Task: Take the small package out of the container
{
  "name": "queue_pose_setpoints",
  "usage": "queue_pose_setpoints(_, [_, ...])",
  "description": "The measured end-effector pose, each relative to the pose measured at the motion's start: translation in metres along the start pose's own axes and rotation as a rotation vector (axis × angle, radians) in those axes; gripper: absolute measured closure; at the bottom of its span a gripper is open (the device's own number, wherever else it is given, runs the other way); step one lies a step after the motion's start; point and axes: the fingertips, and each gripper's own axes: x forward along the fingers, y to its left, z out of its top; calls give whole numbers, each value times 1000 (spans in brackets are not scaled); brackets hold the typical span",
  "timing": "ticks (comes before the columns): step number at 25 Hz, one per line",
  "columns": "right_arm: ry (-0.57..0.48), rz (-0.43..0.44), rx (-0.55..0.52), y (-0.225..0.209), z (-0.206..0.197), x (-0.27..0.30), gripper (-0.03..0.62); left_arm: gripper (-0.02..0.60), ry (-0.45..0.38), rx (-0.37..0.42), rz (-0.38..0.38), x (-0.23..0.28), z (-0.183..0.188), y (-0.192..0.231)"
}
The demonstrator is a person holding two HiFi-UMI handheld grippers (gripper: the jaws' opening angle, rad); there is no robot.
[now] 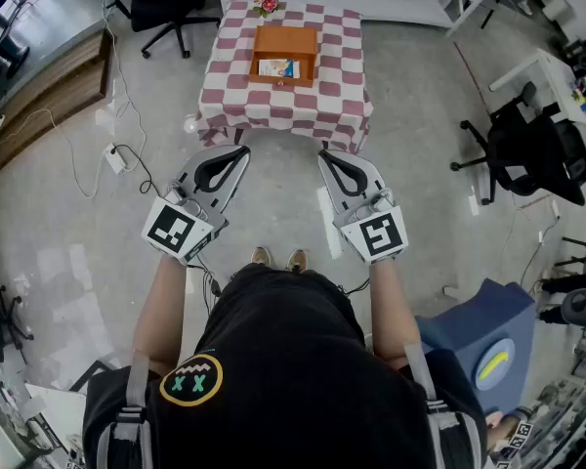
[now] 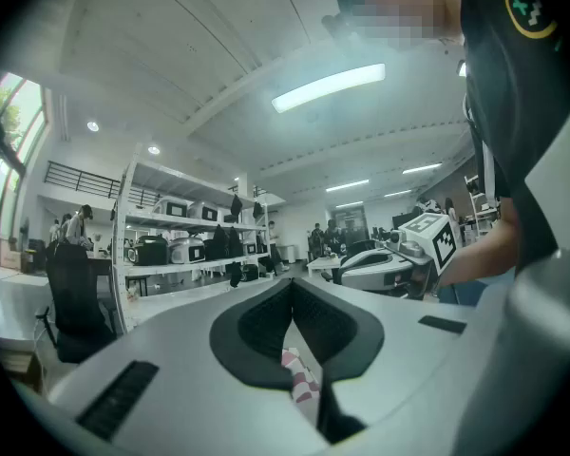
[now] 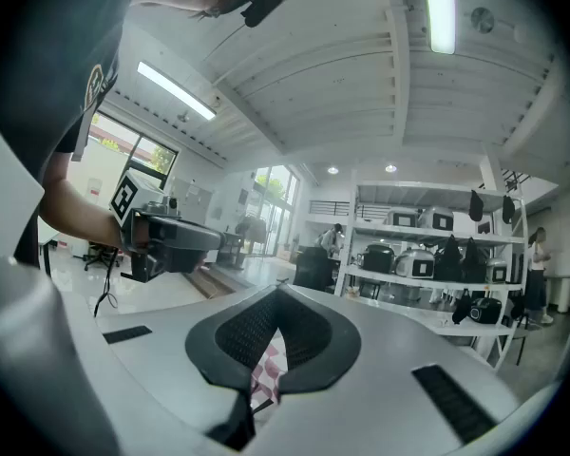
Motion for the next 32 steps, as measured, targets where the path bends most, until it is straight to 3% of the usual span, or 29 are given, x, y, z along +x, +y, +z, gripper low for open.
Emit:
queue_pose_setpoints(28, [30,-27,21,-11,-15,8,576,565,6,-9,5,5,-6,10])
queue_pose_setpoints(32, [29,-23,23,-13,-15,10,536,565,7,-11,4,7,-7,11])
